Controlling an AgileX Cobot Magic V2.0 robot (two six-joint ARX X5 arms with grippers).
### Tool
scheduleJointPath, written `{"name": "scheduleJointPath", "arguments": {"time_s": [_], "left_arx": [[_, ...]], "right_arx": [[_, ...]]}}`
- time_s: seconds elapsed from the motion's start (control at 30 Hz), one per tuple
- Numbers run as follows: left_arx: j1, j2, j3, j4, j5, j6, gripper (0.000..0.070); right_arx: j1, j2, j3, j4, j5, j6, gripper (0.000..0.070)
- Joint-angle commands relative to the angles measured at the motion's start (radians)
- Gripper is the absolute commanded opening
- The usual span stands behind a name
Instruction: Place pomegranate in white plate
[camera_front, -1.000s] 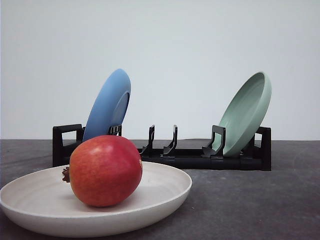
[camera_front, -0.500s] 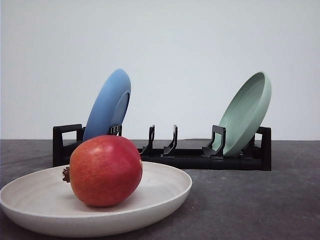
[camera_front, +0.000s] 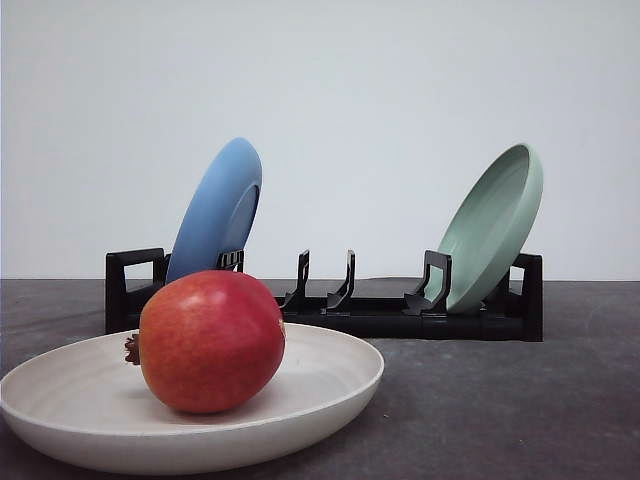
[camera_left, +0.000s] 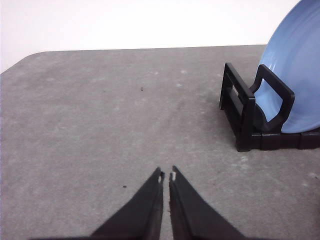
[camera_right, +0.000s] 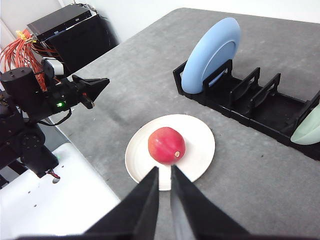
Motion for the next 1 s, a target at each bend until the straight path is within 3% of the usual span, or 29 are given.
{"name": "scheduleJointPath", "arguments": {"time_s": [0.0,0.13,0.2,0.33,0.43,0.57,0.7,0.83,0.97], "left_arx": [[0.0,-0.001,-0.012,0.002,-0.006,0.002,0.0003],[0.0,-0.001,-0.012,0.002,-0.006,0.002,0.0003],[0.0,-0.001,-0.012,0.002,-0.006,0.002,0.0003],[0.0,-0.001,-0.012,0.002,-0.006,0.002,0.0003],[0.0,-0.001,-0.012,0.002,-0.006,0.002,0.0003],[0.0,-0.001,-0.012,0.002,-0.006,0.002,0.0003],[0.0,-0.001,-0.012,0.002,-0.006,0.002,0.0003],[0.0,-0.001,-0.012,0.002,-0.006,0.002,0.0003],[0.0,-0.001,-0.012,0.002,-0.006,0.002,0.0003]], "right_arx": [[0.008,0.004,0.018,0.011,0.004,-0.008,0.0037],[0.002,-0.001,0.014,0.011,0.006,-0.019,0.0037],[-0.058,-0.018,0.013,0.007,0.031,-0.131,0.0037],[-0.296,-0.064,-0.078,0.077,0.028,-0.333,0.0037],[-0.494,-0.136,-0.242,0.26,0.027,-0.406,0.0037],[-0.745,-0.272,-0.537,0.611,-0.012,-0.399,0.0037],[-0.905,-0.362,-0.768,0.871,-0.029,-0.376,0.0037],[-0.982,-0.393,-0.886,0.91,-0.028,-0.375,0.0037],[-1.005,-0.395,-0.955,0.907,-0.025,-0.373,0.0037]]}}
